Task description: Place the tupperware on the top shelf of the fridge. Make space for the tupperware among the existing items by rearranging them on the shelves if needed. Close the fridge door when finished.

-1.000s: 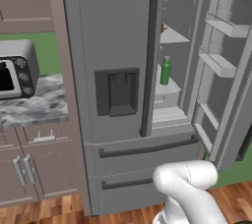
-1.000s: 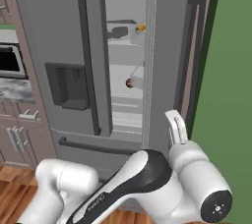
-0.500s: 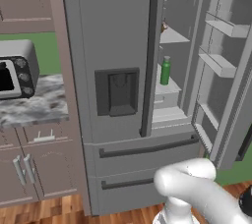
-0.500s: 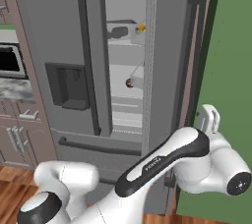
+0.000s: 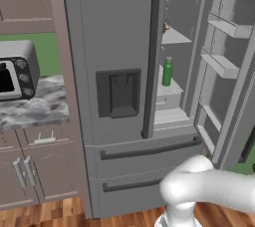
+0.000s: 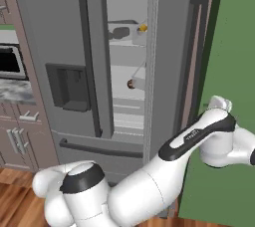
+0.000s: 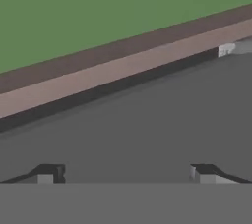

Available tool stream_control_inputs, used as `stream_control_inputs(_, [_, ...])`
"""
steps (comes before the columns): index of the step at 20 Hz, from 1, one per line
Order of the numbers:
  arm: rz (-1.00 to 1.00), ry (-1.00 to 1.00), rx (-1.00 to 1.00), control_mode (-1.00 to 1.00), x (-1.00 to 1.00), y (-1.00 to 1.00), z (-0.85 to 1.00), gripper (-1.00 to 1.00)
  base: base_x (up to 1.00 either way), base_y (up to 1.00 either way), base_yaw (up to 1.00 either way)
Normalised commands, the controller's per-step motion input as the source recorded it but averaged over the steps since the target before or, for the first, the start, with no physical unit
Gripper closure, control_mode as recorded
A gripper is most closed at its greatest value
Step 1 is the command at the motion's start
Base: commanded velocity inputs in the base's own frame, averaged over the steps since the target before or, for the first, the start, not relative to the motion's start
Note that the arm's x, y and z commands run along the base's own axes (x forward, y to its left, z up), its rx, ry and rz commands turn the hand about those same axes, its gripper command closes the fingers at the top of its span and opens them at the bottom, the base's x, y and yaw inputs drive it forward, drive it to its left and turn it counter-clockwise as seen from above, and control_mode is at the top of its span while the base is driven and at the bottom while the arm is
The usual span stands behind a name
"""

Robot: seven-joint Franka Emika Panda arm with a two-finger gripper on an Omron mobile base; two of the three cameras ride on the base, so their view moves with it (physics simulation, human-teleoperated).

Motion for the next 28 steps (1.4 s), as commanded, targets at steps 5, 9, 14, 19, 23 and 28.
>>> stream_control_inputs(5, [0.44, 0.0, 0.02, -1.0, 0.29, 0.81, -0.61, -1.0, 0.0, 0.0, 0.0])
stream_control_inputs(9, [0.4, -0.08, 0.0, -1.0, 0.23, 1.0, -0.54, -1.0, 0.0, 0.0, 0.0])
stream_control_inputs(14, [0.35, -0.12, 0.0, -1.0, 0.3, 1.0, -0.4, -1.0, 0.0, 0.0, 0.0])
stream_control_inputs(19, [0.23, -0.1, 0.0, -1.0, 0.49, 1.0, -0.21, -1.0, 0.0, 0.0, 0.0])
stream_control_inputs(23, [0.0, -0.01, -0.01, -1.0, 0.7, 1.0, -0.01, -1.0, 0.0, 0.0, 0.0])
stream_control_inputs(28, [-0.22, 0.0, -0.03, -1.0, 0.72, 0.97, 0.0, -1.0, 0.0, 0.0, 0.0])
